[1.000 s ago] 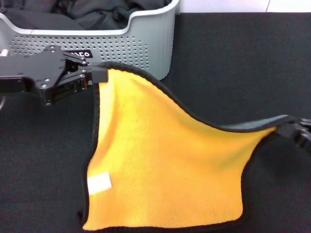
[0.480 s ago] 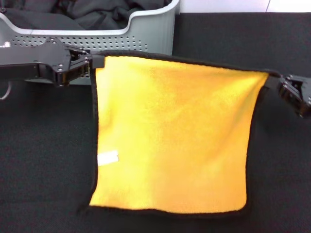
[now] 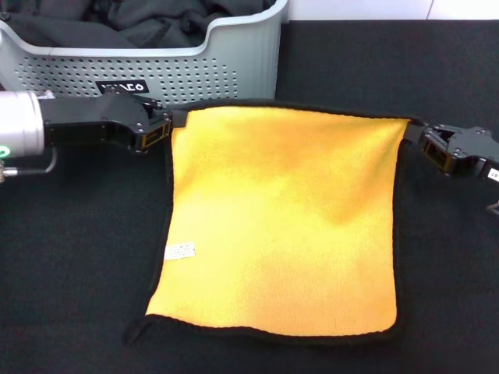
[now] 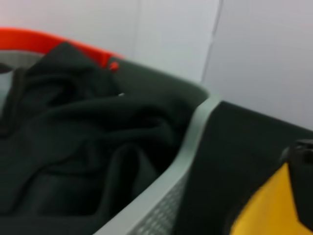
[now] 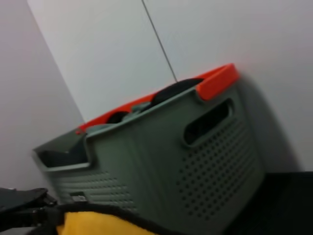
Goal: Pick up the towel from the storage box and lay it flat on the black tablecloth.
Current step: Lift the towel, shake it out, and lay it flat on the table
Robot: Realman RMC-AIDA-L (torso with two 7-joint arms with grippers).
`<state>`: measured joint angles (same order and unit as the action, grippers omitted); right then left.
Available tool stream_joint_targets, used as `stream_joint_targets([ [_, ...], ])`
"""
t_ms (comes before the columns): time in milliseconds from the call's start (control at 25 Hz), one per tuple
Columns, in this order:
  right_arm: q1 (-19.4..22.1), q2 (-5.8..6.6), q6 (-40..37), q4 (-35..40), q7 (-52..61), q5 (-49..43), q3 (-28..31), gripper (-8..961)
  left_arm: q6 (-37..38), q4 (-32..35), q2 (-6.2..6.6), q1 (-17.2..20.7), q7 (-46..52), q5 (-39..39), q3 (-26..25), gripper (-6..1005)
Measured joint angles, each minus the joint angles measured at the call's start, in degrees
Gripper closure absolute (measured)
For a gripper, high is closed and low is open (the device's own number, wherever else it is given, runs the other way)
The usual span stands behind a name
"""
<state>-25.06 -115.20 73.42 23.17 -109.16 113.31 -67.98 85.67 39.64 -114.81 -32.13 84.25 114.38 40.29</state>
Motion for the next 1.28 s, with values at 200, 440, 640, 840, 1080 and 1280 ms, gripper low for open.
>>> stream_joint_targets([
  [200, -0.78, -0.06, -3.67, -0.38, -0.15, 0.38, -0.34, 823, -5.31, -1.01, -1.49, -0.24, -0.95, 0.36, 0.25, 876],
  [440, -2.06, -0.28, -6.81, -1.62, -0.21, 0.44, -0.42, 819, -11.58, -1.28, -2.84, -0.75, -1.41, 0.56, 4.44, 869],
  [640, -3.47, -0.56, -9.55, -2.44, -0.74, 0.58, -1.22, 817, -16.17, -1.43, -4.49, -1.25, -2.50, 0.39, 6.23, 862],
  [840, -4.80, -0.66, -11.36, -2.48, -0.77, 0.67, -1.94, 814, -17.48, -3.03, -4.70, -2.57, -3.65, 0.18, 6.19, 856],
  [1080, -5.65, -0.66, -12.39, -2.48, -0.79, 0.67, -1.99, 811, -18.30, -3.52, -4.58, -2.92, -3.66, 0.09, 5.87, 849],
  [1280, -5.98, -0.64, -13.17, -2.45, -0.79, 0.67, -2.38, 808, -18.41, -3.52, -4.59, -2.87, -3.73, 0.06, 5.85, 842],
])
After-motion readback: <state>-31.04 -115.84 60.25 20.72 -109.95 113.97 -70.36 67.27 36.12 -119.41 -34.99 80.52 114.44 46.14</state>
